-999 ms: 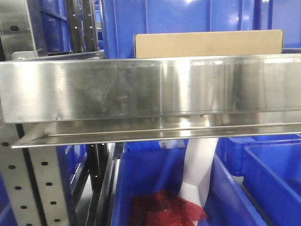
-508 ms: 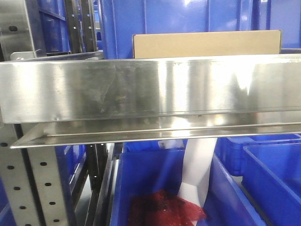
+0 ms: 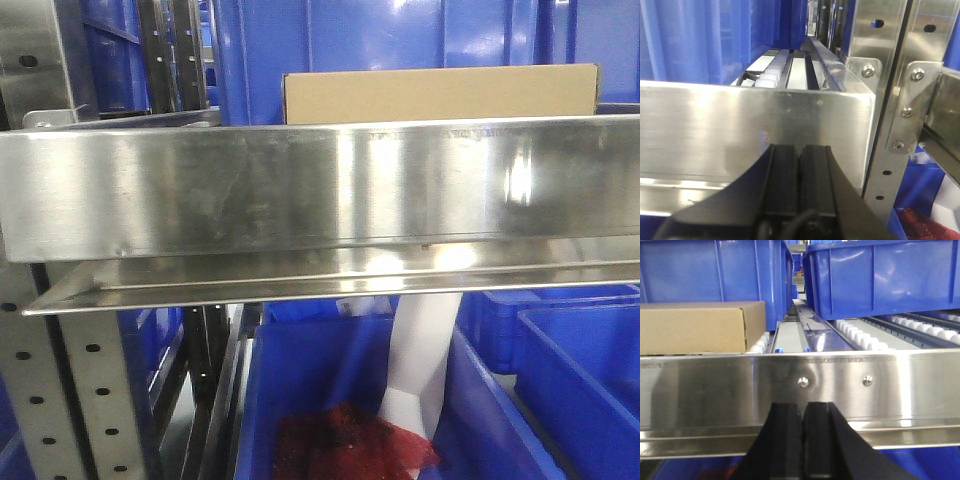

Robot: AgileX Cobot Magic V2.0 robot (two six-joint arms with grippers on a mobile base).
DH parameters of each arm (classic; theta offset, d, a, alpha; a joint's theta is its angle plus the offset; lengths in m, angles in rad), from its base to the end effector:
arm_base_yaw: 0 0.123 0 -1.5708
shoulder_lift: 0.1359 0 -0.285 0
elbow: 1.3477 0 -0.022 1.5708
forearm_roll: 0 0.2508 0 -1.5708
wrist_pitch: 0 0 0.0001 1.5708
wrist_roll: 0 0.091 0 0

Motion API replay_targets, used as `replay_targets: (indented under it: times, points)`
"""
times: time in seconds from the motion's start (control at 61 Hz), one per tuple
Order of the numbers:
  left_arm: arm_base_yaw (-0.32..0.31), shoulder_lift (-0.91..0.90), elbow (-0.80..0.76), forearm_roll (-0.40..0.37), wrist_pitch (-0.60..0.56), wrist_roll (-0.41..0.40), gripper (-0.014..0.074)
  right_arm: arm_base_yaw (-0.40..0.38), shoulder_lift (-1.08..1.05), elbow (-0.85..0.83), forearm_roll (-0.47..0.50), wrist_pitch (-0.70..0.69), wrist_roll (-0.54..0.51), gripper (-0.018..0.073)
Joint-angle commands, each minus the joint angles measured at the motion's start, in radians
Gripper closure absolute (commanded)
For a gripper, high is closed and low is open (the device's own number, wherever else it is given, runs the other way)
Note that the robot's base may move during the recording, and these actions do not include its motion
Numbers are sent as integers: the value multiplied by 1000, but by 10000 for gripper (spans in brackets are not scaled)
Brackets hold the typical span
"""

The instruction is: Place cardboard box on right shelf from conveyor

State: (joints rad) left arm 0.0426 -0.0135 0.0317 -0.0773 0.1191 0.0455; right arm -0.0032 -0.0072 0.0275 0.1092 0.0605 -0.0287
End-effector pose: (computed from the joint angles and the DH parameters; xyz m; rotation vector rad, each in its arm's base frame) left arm 0.0567 0.0016 0.1924 -0.0528 1.6197 0.0013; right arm 0.0571 0.0004 0.1988 0.0601 1.5633 0.0658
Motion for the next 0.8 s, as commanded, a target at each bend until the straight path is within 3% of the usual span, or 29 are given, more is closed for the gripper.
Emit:
replay_targets:
  times: [0.0, 0.786]
  points:
    - [-6, -13, 8, -6, -86, 0, 713, -8, -22, -3, -6, -86, -1, 503]
    - [-6, -13, 8, -6, -86, 0, 713, -8, -22, -3, -6, -77, -1, 503]
